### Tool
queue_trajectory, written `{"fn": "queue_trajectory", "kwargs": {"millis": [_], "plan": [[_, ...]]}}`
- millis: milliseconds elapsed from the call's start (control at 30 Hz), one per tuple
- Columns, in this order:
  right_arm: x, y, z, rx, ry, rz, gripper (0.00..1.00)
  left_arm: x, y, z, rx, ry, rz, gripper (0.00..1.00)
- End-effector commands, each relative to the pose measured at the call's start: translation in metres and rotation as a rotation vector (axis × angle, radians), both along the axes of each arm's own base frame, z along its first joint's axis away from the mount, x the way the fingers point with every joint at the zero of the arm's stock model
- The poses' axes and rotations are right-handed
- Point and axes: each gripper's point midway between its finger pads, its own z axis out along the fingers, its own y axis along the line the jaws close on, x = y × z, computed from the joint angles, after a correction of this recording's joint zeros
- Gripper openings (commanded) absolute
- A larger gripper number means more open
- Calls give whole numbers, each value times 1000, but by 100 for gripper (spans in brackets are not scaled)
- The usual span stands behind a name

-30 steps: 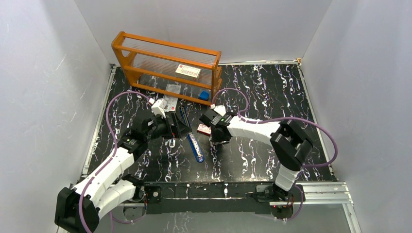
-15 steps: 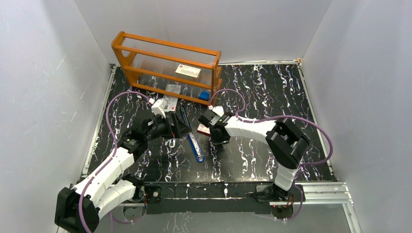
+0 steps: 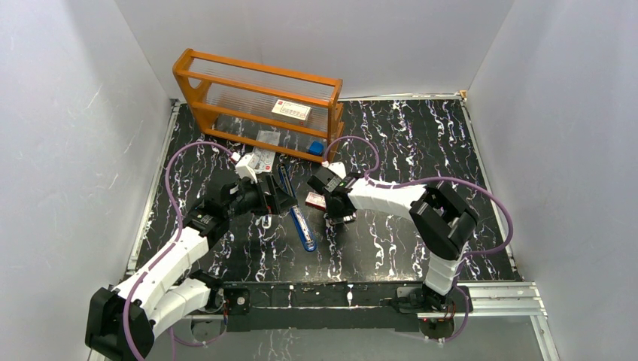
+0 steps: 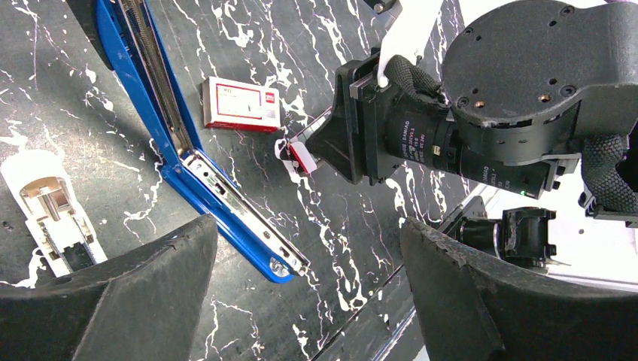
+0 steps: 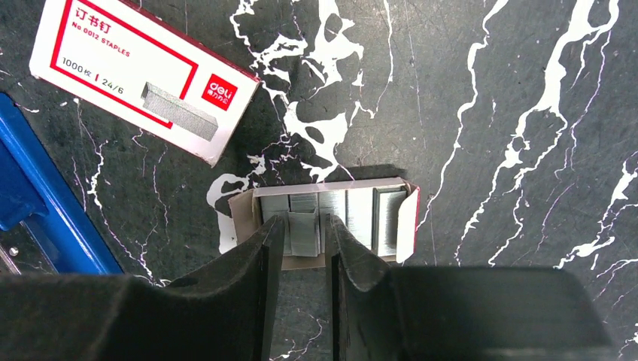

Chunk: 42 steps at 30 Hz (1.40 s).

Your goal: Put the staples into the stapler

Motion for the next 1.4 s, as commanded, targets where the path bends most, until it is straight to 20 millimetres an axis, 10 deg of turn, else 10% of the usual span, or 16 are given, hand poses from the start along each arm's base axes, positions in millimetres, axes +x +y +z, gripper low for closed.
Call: {"fn": "queue_trajectory", "kwargs": {"millis": [0,767,1367], "plan": [[8,8,1,13,-11,8,34,3,-4,12,-17,-34,-15,88],[11,13,47,153,-85,-12,24,3,-3,12,-16,-33,-13,88],[-87,-3,14,236,155,34,26,5,-2,13,-6,-39,-8,88]]}}
